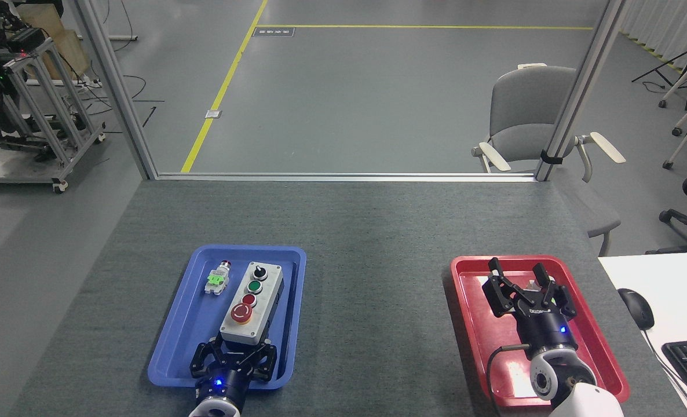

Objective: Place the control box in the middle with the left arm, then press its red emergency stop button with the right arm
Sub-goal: 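Drag the control box out of the blue tray to the table middle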

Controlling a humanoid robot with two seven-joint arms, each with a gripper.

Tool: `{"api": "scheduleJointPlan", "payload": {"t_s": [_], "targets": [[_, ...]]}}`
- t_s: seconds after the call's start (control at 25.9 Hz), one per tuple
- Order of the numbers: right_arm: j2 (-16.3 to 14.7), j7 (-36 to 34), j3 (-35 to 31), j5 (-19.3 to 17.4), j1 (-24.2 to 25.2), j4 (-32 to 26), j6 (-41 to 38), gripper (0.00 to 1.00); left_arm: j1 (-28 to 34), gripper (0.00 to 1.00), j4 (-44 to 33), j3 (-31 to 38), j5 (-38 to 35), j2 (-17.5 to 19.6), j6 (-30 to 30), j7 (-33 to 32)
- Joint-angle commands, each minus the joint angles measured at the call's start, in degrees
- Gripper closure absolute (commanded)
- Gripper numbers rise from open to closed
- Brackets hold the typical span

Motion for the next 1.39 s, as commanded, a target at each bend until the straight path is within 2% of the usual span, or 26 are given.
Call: {"api": "scheduleJointPlan", "payload": {"t_s": [0.0,0.04,0.08,0.12,0.15,0.43,0.58,0.81,0.93,1.04,1.16,1.28,1.35], "targets": [[0.0,0.0,0.0,0.0,0.0,-0.1,0.0,0.0,-0.8,0.49,0.4,-0.1,2.7,-0.9,0.4,0.3],[0.0,0.0,0.0,0.0,0.0,0.0,0.0,0.0,-0.5,0.7,-0.1,-0.3,2.5,-0.6,0.1,0.5],[0.0,0.0,0.1,0.0,0.0,0.0,0.0,0.0,-0.5,0.85,-0.1,-0.3,2.2,-0.4,-0.5,1.0],[0.0,0.0,0.1,0.0,0.0,0.0,0.0,0.0,-0.4,0.93,-0.1,-0.3,2.2,-0.4,-0.7,1.6],[0.0,0.0,0.1,0.0,0.0,-0.1,0.0,0.0,-0.2,0.95,-0.1,-0.3,2.3,-0.4,-0.7,2.2],[0.0,0.0,0.1,0.0,0.0,0.0,0.0,0.0,0.2,1.0,-1.9,-0.3,2.7,-0.4,-0.8,4.2],[0.0,0.0,0.2,0.0,0.0,0.0,0.0,0.0,1.1,1.0,-3.5,-0.3,2.7,-0.1,-3.3,4.1],[0.0,0.0,0.1,-0.1,0.0,0.0,0.0,0.0,2.2,1.0,-7.6,-0.4,2.3,-0.9,-1.4,3.3],[0.0,0.0,0.0,0.0,0.0,-0.1,0.1,0.0,2.5,1.0,-10.5,-0.5,2.0,-1.7,0.0,2.5],[0.0,0.0,0.0,0.0,0.0,-0.1,0.0,0.0,3.1,1.0,-12.4,-1.0,1.9,-3.2,1.4,-2.3],[0.0,0.0,0.2,-0.1,0.0,0.0,0.0,0.0,3.1,1.0,-14.3,-3.2,1.5,-4.9,3.5,-2.1],[0.0,0.0,0.2,0.0,0.0,0.0,0.0,0.0,1.7,1.0,-13.8,-5.4,1.3,-8.0,4.2,-3.1],[0.0,0.0,0.2,-0.1,0.0,-0.1,0.0,0.0,0.8,1.0,-13.0,-7.6,1.4,-8.4,5.9,-4.1]]}}
